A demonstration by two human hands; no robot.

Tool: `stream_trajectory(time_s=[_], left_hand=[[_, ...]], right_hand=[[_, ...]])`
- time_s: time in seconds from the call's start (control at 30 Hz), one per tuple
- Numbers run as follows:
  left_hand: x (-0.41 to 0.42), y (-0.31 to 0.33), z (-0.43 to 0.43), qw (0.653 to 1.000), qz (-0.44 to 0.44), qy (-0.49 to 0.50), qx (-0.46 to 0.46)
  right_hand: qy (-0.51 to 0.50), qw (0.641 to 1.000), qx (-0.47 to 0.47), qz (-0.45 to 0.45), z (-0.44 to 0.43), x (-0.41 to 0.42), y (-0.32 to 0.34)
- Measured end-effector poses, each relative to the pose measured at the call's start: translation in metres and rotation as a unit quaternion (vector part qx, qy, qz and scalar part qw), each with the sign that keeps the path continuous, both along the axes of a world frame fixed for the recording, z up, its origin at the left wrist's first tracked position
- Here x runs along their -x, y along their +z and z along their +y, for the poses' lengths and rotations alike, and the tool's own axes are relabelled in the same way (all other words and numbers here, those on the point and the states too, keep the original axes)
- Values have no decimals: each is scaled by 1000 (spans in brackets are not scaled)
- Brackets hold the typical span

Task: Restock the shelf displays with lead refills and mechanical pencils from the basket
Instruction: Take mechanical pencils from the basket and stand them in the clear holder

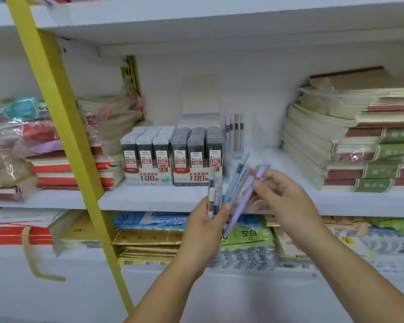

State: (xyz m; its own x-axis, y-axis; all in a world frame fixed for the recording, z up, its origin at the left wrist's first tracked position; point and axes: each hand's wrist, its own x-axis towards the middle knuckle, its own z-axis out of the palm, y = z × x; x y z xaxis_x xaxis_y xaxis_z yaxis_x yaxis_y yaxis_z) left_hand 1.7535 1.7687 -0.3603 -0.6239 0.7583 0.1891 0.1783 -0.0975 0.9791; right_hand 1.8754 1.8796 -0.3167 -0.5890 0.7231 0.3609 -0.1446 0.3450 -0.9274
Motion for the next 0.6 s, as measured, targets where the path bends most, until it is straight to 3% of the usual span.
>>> stream_trajectory(time_s=[0.13,0.2,0.4,0.6], left_hand=[[19,35,18,995,-27,56,-74],[29,53,24,992,-49,52,-102],[50,76,33,992,-56,42,-106],[64,78,34,992,-48,61,-95]], right_hand=[[-38,991,-84,95,40,3,71],[-44,984,-145,95,59,12,100],[-58,954,-275,-100,111,69,113],[-21,939,-314,-138,121,94,97]])
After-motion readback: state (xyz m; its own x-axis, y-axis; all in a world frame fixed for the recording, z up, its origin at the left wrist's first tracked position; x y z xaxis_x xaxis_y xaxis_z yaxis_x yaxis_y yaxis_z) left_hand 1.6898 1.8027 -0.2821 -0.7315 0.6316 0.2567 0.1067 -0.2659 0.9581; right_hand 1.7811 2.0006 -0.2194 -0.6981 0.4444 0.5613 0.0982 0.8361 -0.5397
